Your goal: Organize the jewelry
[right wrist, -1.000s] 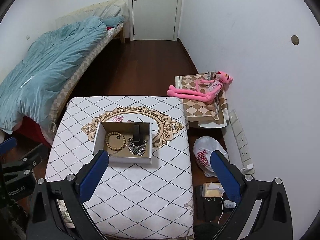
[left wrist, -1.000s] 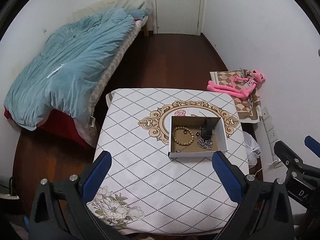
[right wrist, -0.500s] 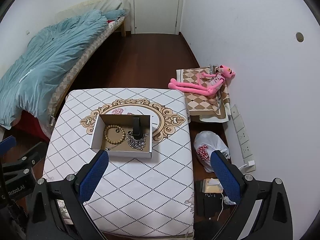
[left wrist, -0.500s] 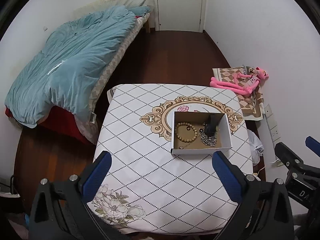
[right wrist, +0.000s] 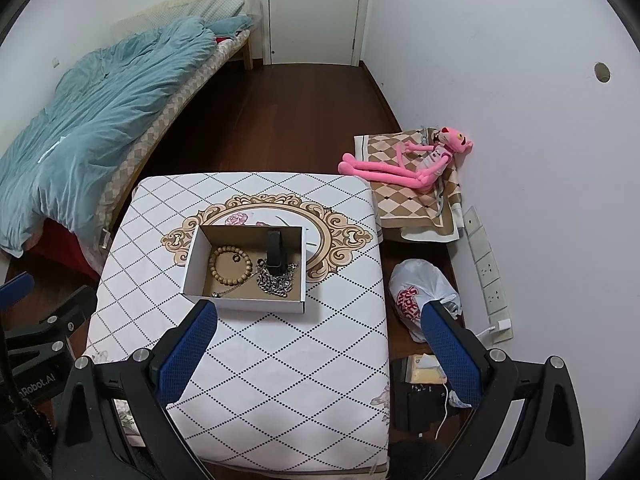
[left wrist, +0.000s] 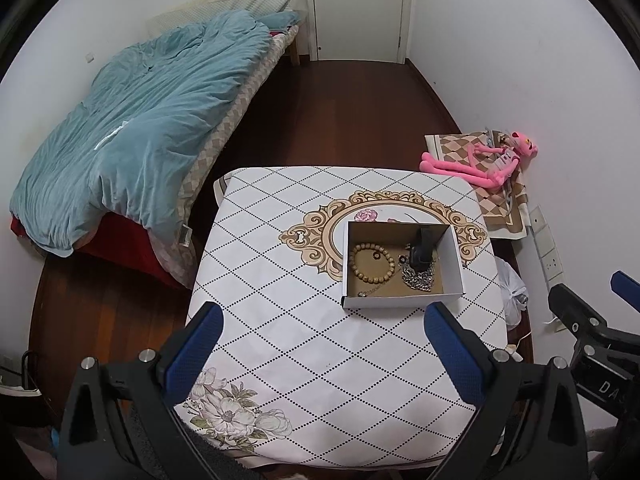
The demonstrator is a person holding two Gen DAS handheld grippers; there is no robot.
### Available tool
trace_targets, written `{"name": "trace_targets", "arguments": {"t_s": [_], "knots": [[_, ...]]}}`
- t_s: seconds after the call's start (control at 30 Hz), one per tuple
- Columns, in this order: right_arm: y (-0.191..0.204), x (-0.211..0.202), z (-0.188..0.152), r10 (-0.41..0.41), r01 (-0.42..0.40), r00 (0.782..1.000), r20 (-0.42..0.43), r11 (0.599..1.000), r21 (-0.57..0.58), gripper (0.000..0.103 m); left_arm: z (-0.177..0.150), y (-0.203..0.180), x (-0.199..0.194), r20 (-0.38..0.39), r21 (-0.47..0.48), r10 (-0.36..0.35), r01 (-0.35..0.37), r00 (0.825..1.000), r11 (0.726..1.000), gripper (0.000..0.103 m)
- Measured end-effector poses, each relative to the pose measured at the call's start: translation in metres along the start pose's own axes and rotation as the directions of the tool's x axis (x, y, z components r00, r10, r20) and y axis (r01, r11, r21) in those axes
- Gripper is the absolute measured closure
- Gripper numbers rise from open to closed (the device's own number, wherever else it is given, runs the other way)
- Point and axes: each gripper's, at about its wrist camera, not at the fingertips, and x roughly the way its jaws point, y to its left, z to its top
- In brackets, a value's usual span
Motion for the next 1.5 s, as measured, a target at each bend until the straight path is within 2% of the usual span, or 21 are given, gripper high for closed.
{"name": "trace_targets", "arguments": {"t_s": [1.5], "knots": [[-0.0002, -0.0017, 0.0034, 0.0, 0.0, 1.0, 0.003, 1.0, 0.002, 0.0, 0.0, 0.0005, -0.0012, 0.01, -0.007, 0.011, -0.011, 1.0, 1.0, 0.001]]}}
